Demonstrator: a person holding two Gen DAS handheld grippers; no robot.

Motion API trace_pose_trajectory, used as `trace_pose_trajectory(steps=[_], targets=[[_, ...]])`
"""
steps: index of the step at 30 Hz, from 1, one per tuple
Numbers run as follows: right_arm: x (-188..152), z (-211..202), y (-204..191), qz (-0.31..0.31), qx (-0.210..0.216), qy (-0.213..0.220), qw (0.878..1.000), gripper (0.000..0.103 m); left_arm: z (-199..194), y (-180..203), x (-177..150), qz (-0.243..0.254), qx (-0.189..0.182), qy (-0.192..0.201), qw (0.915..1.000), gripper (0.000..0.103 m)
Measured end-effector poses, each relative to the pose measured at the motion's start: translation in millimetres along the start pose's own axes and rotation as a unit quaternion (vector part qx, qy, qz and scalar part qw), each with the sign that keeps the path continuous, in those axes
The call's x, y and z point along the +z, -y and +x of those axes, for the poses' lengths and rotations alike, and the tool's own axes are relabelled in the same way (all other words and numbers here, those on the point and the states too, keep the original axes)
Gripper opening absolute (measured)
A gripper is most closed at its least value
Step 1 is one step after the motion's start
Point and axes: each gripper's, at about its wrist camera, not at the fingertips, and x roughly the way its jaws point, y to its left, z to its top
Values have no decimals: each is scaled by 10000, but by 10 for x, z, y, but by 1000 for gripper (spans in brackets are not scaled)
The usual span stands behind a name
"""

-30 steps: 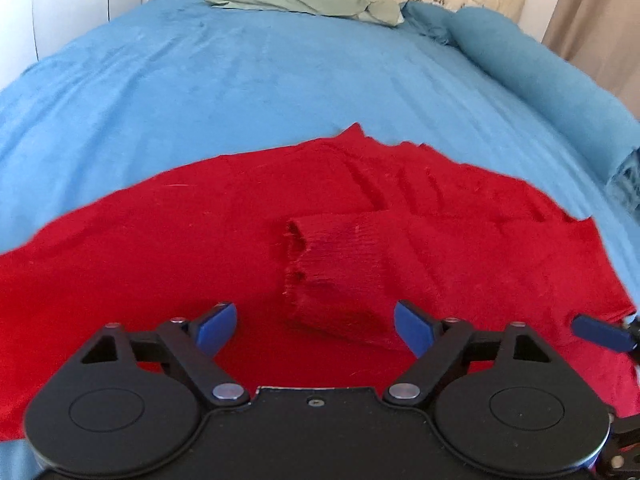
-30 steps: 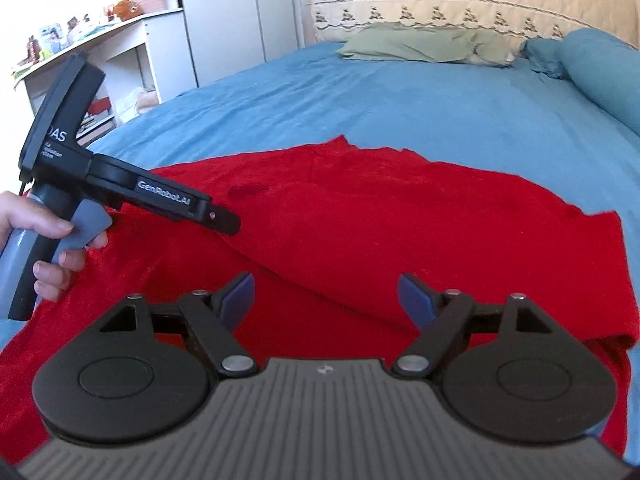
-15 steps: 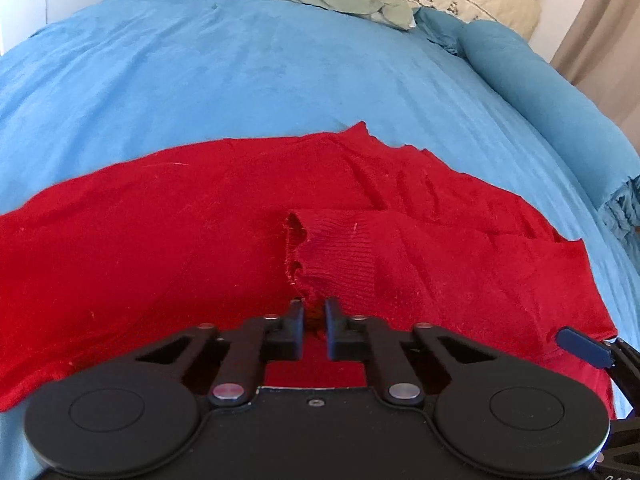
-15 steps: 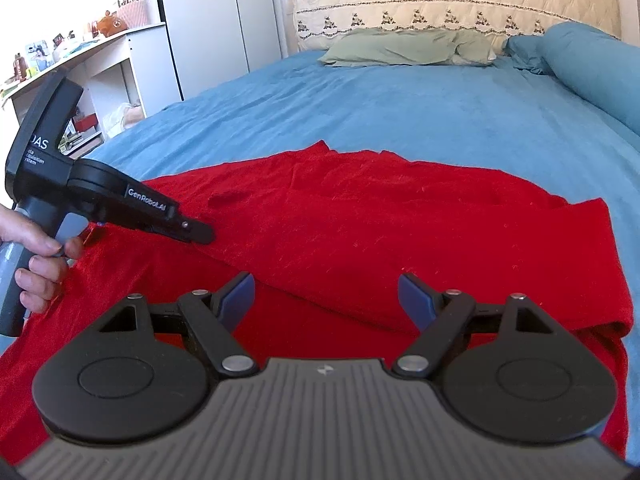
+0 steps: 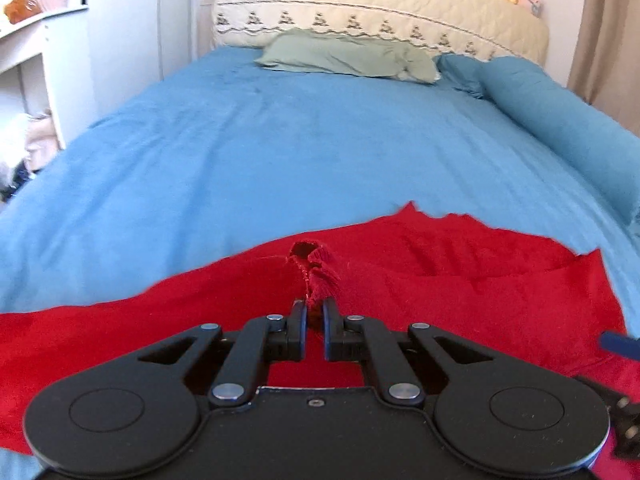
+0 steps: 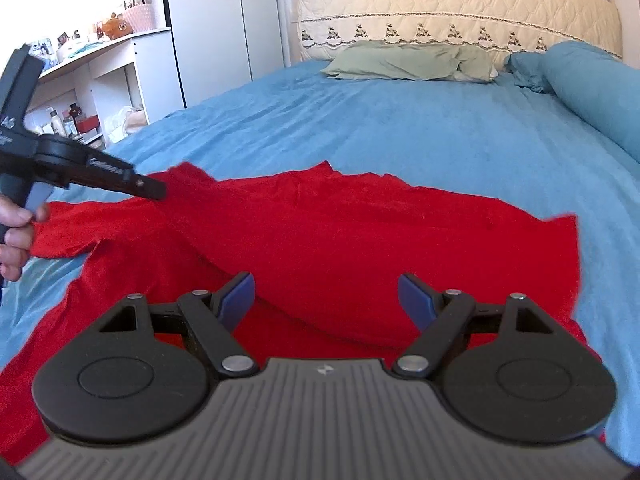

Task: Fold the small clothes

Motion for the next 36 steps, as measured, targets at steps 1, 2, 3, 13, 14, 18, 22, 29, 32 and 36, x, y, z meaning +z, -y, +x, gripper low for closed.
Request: trace_pose_trajectory(steps=[1, 2, 3, 13, 14, 18, 22, 29, 32, 36], targets=[[3, -3, -15, 7, 16, -4, 10000, 95, -8, -38, -31, -5, 65, -2, 10000, 8], [4, -4, -25, 16, 26, -18, 10000, 95, 7, -95, -72, -47, 127, -31, 9999, 8], [1, 3, -34, 35, 32, -43, 10000, 94, 27, -130, -103, -94, 159, -68, 9998, 8], [-36, 68, 33, 274, -33, -285, 9992, 94, 86, -279, -344, -394, 350, -152, 9985, 16], [-26, 72, 58, 257, -58, -284, 9993, 94, 33, -271, -347, -407, 382, -38, 9984, 31], [105, 138, 259, 148, -455, -99, 9988, 95, -217, -232, -301, -435, 399, 635, 9962, 94], [260, 365, 603, 182, -965, 157, 9950, 100, -242, -97, -200, -364, -124, 704, 9968, 94], [261, 917, 1257, 849, -1212, -295, 9886, 100, 124, 206, -299, 64, -404, 300, 9987, 94], [153, 967, 1417, 918, -1170, -258, 9885, 100, 209, 287, -386, 162, -454, 184, 9987, 94], [176, 810, 1432, 973, -1275, -181, 9869, 100, 180, 308, -428, 298, -406, 231, 9985, 94]])
